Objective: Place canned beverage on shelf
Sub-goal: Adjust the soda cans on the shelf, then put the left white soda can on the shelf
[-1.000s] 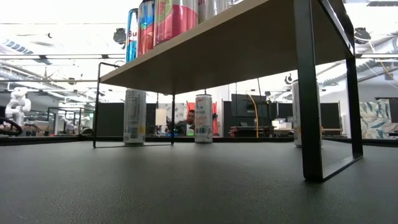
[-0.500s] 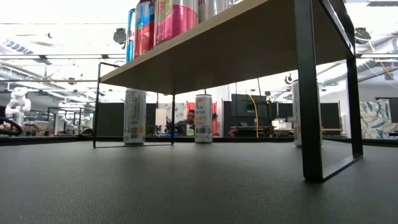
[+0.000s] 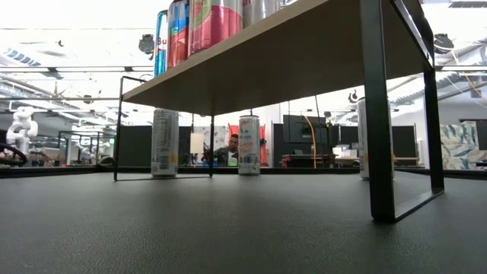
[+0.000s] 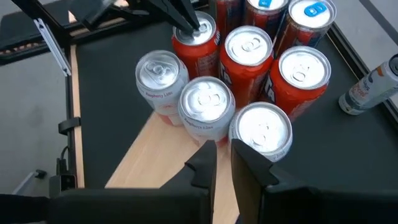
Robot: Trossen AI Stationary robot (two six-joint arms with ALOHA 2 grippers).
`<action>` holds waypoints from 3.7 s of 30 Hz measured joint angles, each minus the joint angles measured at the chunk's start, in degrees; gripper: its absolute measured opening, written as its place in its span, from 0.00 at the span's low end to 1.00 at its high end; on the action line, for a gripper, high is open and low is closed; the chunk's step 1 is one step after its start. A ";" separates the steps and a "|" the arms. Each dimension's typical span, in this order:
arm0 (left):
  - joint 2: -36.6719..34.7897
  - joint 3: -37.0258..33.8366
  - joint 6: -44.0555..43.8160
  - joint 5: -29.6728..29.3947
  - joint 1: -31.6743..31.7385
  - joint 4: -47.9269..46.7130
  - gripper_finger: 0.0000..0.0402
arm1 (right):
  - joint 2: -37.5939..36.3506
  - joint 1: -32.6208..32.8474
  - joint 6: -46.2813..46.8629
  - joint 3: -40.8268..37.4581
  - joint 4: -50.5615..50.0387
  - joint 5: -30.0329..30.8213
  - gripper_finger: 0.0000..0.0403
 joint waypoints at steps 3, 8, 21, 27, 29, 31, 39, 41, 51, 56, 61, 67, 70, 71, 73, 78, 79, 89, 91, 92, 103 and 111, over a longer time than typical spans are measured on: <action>0.00 0.00 0.09 -0.02 0.26 -0.01 0.09 | 0.00 0.00 0.01 0.00 0.58 0.00 0.07; -0.18 0.00 1.10 0.03 0.56 0.32 0.09 | 0.00 0.00 0.46 0.00 1.02 0.00 0.07; -1.69 4.14 1.04 2.53 0.54 -1.61 0.09 | 0.00 0.00 1.09 0.00 1.31 -0.01 0.07; -1.81 12.72 0.17 4.18 0.43 -9.03 0.09 | 0.00 0.00 1.97 0.00 1.30 -0.17 0.07; -1.86 15.13 -1.08 5.96 0.21 -12.13 0.09 | 0.00 0.00 2.19 0.00 1.26 -0.19 0.07; -1.86 17.03 -2.07 7.82 -0.55 -15.87 0.09 | 0.00 0.00 2.26 0.00 1.20 -0.20 0.07; -5.92 20.65 -3.58 7.77 -5.11 -21.00 0.09 | 0.04 0.00 8.97 0.28 -3.41 -1.27 0.07; -7.83 20.65 -3.53 6.25 -5.99 -20.41 0.09 | 0.06 -0.05 11.21 1.00 -5.19 -2.00 0.07; -15.98 20.71 -5.48 -10.82 -5.09 -22.40 0.09 | -0.04 -1.74 23.83 5.66 -8.68 2.10 0.07; -16.52 20.70 0.27 -12.19 -3.85 -22.34 0.09 | 0.04 -4.00 27.94 6.43 -8.49 2.82 0.07; -16.36 20.68 -0.34 -12.29 -3.05 -22.40 0.09 | 0.04 -7.47 26.61 6.45 -8.28 2.89 0.07; -16.41 20.68 -6.48 -11.56 2.86 -24.58 0.09 | 0.04 -12.70 20.03 6.45 -8.27 2.93 0.07; -16.41 20.68 -6.55 -8.78 7.68 -24.83 0.09 | 0.04 -14.50 12.36 6.45 -8.27 3.07 0.07; -16.39 20.68 -6.54 -7.73 9.54 -24.86 0.09 | 0.04 -14.94 9.19 6.45 -8.25 3.25 0.07; -16.19 20.68 -6.24 -5.80 13.26 -24.87 0.09 | 0.04 -15.76 3.24 6.45 -8.22 4.18 0.07; -15.13 20.65 -3.31 0.53 22.79 -24.81 0.09 | 0.04 -18.04 -8.66 6.45 -7.99 6.33 0.07; -14.71 20.65 -3.34 2.16 24.74 -24.83 0.10 | 0.04 -18.61 -10.61 6.45 -7.99 6.26 0.07; -6.73 20.63 -2.92 15.86 36.11 -24.85 0.32 | 0.04 -24.87 -23.96 6.45 -7.78 -0.41 0.07; -5.34 20.63 -1.00 16.25 36.27 -24.85 0.34 | 0.04 -26.29 -25.63 6.45 -7.77 -3.29 0.07; -4.81 20.63 0.77 16.26 36.25 -24.84 0.35 | 0.04 -26.93 -26.30 6.45 -7.82 -4.71 0.07; -0.35 20.63 -0.18 29.67 45.73 -30.37 0.36 | 0.04 -29.64 -23.61 6.43 -7.97 -9.18 0.07; 3.70 20.63 6.15 42.30 58.64 -30.42 0.37 | 0.04 -29.60 -15.23 6.43 -7.83 -9.16 0.07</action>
